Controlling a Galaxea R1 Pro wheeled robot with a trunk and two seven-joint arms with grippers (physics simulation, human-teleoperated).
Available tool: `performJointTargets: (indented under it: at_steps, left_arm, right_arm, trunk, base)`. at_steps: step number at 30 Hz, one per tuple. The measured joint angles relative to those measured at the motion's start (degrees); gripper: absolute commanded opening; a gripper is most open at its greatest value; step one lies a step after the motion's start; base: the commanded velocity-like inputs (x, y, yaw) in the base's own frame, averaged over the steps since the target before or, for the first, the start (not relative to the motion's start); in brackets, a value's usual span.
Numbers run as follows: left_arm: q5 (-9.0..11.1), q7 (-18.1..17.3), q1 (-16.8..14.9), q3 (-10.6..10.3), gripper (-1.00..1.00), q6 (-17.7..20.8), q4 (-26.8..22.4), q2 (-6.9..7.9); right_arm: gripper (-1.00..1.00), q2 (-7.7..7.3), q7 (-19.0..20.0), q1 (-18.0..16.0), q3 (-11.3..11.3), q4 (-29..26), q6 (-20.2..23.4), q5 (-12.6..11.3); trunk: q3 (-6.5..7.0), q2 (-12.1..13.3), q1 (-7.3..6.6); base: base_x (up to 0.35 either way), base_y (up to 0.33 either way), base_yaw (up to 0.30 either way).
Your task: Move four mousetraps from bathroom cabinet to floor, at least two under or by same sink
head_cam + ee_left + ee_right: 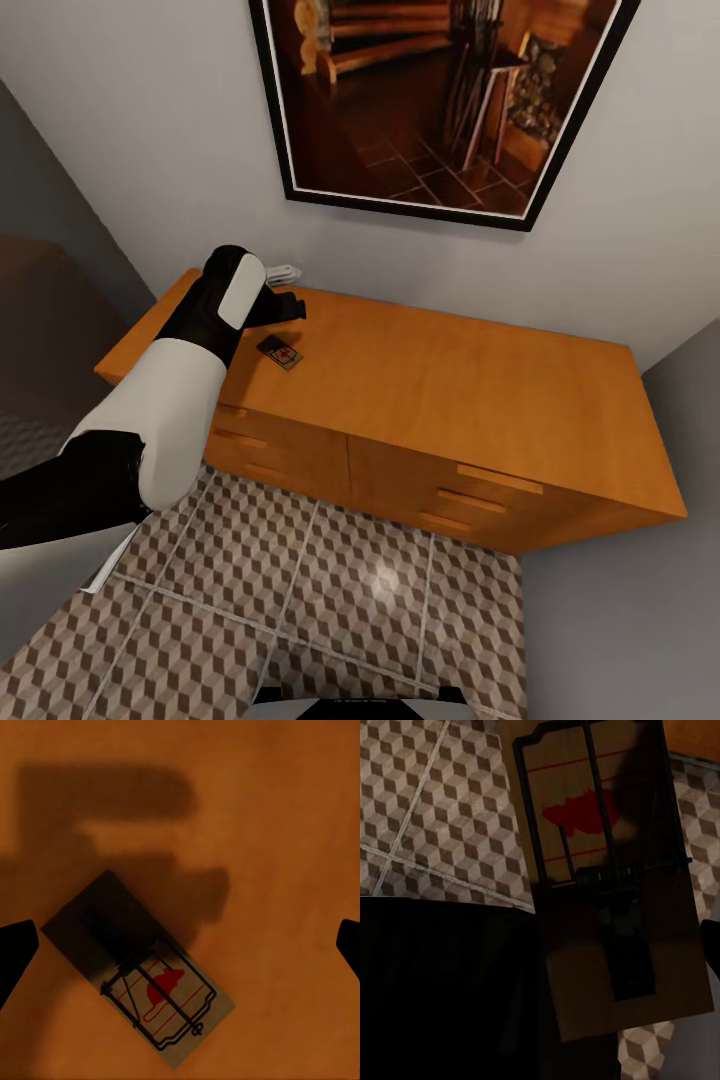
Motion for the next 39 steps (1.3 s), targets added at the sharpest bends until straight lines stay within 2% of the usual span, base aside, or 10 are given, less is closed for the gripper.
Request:
performJointTargets:
  at_steps: [39]
  left_arm:
    - [0.0, 0.0, 0.0, 0.0, 1.00, -0.1, 3.4, 0.00]
  right_arm:
    - [-1.00, 0.00, 0.0, 0.0, 0.0, 0.0, 0.0, 0.0]
  trunk:
    - [0.00, 0.0, 0.00]
  base:
    - [0.000, 0.000, 0.000]
